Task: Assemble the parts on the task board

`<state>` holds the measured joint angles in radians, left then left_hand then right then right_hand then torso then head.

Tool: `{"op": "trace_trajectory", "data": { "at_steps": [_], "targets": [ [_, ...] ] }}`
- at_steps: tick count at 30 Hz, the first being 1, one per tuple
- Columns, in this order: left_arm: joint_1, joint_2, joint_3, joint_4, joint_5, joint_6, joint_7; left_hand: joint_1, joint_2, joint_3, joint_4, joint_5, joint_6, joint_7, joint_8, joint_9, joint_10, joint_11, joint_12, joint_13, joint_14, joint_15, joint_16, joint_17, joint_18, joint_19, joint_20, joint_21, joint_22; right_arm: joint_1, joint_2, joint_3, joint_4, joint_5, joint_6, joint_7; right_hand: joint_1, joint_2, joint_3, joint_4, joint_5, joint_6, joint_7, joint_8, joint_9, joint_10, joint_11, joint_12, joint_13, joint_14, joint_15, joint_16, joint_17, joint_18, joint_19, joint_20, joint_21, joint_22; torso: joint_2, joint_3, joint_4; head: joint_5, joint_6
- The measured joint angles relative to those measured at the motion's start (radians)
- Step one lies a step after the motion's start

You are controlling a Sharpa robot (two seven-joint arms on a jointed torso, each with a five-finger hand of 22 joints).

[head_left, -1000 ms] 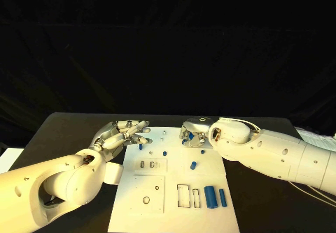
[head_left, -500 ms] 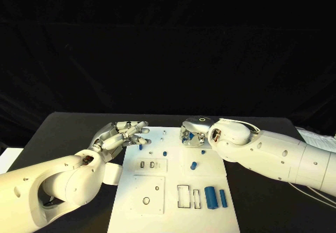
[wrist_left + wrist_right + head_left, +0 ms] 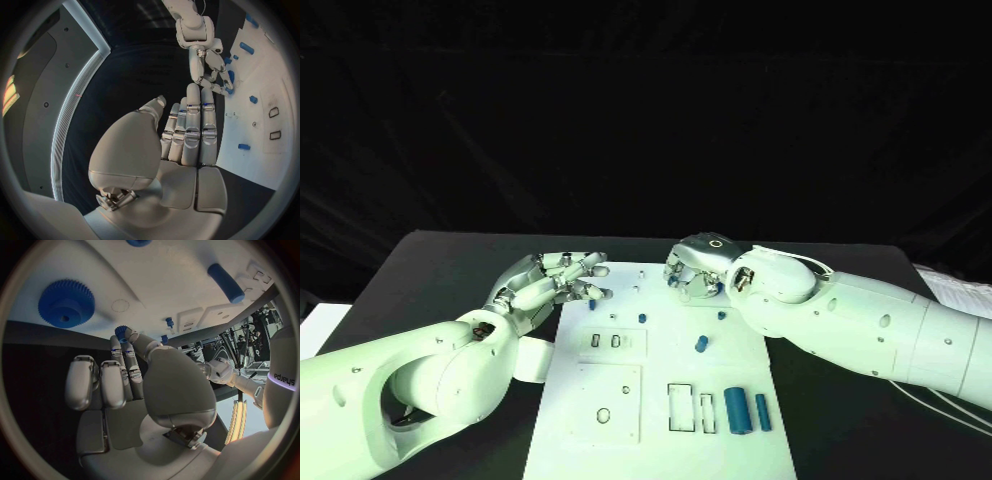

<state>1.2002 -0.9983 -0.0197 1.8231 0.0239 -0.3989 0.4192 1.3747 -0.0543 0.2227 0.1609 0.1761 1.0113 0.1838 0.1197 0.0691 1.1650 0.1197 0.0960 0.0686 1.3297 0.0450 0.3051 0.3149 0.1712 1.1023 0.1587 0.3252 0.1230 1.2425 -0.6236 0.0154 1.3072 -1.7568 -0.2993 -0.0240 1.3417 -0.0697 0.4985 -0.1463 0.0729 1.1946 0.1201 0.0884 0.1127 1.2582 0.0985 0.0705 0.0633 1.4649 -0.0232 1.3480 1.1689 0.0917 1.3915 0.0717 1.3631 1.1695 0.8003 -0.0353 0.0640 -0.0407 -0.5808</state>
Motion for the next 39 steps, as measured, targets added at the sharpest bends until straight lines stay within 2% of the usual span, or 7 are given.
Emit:
{"op": "trace_trajectory", "data": {
  "at_steps": [6,14,19,27,39],
  "targets": [
    [0.000,-0.001,0.000,0.001,0.000,0.000,0.000,0.000,0.000,0.002,-0.002,0.000,-0.004,0.004,-0.001,0.000,0.000,0.000,-0.007,0.000,0.000,0.000,0.000,0.003,0.000,0.000,0.000,0.000,0.000,0.001,0.021,0.001,-0.009,0.001,-0.043,-0.002,0.000,0.000,0.006,0.002,0.003,-0.003,0.003,-0.004,0.000,0.000,0.000,-0.006,0.000,0.000,0.000,0.000,0.000,0.000,0.000,0.000,0.004,0.003,0.002,-0.0012,0.0012,0.003,0.004],
    [0.000,-0.003,0.000,0.004,0.001,0.000,0.000,0.000,0.000,0.002,-0.002,0.000,-0.004,0.004,-0.001,0.000,0.000,0.000,-0.007,0.000,0.000,0.000,0.000,0.005,0.000,0.000,0.000,0.000,-0.001,0.003,0.069,0.002,-0.052,0.001,-0.080,-0.006,0.000,0.000,0.007,0.001,0.003,-0.003,0.003,-0.004,0.000,0.000,0.000,-0.011,0.000,0.000,0.000,0.004,0.000,0.000,0.000,0.000,0.004,0.003,0.005,-0.0012,0.0015,0.007,0.007],
    [0.001,-0.003,0.000,0.007,0.001,-0.001,-0.001,0.000,0.000,0.005,-0.005,0.000,-0.007,0.007,-0.009,0.000,-0.006,0.006,-0.015,0.000,-0.004,0.004,0.000,0.012,0.000,0.000,0.000,0.000,-0.003,0.003,0.098,0.002,-0.080,0.001,-0.090,-0.006,0.000,0.000,0.009,0.000,0.003,-0.003,0.003,-0.004,0.000,0.000,0.000,-0.014,0.000,0.000,0.000,0.004,0.000,0.000,0.000,0.000,0.004,0.002,0.006,-0.0017,0.0034,0.010,0.007],
    [0.002,-0.003,0.000,0.006,0.001,-0.003,-0.001,0.000,0.000,0.005,-0.005,0.000,-0.007,0.007,-0.010,-0.001,-0.007,0.007,-0.015,0.000,-0.004,0.004,0.000,0.016,0.000,0.000,0.000,0.000,-0.003,0.003,0.132,0.002,-0.111,0.000,-0.099,-0.006,0.000,0.000,0.011,-0.003,0.002,-0.003,0.003,-0.004,0.000,0.000,0.000,-0.013,0.000,0.000,0.000,0.004,0.000,0.000,0.000,0.000,0.004,0.004,0.010,-0.0028,0.0097,0.008,0.010],
    [0.003,0.001,0.000,0.002,0.002,-0.005,-0.002,0.005,-0.005,0.008,-0.008,0.000,-0.007,0.007,-0.014,-0.001,-0.011,0.011,-0.019,0.000,-0.007,0.007,0.000,0.021,0.000,0.000,0.000,0.000,-0.005,0.001,0.167,0.002,-0.156,-0.003,-0.100,-0.006,0.000,0.000,0.014,0.000,-0.002,-0.007,0.006,-0.008,0.002,0.000,0.000,-0.011,0.000,0.000,0.000,0.004,-0.002,0.000,0.000,0.000,0.004,0.004,0.013,-0.0036,0.0106,0.007,0.012]
  ]
}}
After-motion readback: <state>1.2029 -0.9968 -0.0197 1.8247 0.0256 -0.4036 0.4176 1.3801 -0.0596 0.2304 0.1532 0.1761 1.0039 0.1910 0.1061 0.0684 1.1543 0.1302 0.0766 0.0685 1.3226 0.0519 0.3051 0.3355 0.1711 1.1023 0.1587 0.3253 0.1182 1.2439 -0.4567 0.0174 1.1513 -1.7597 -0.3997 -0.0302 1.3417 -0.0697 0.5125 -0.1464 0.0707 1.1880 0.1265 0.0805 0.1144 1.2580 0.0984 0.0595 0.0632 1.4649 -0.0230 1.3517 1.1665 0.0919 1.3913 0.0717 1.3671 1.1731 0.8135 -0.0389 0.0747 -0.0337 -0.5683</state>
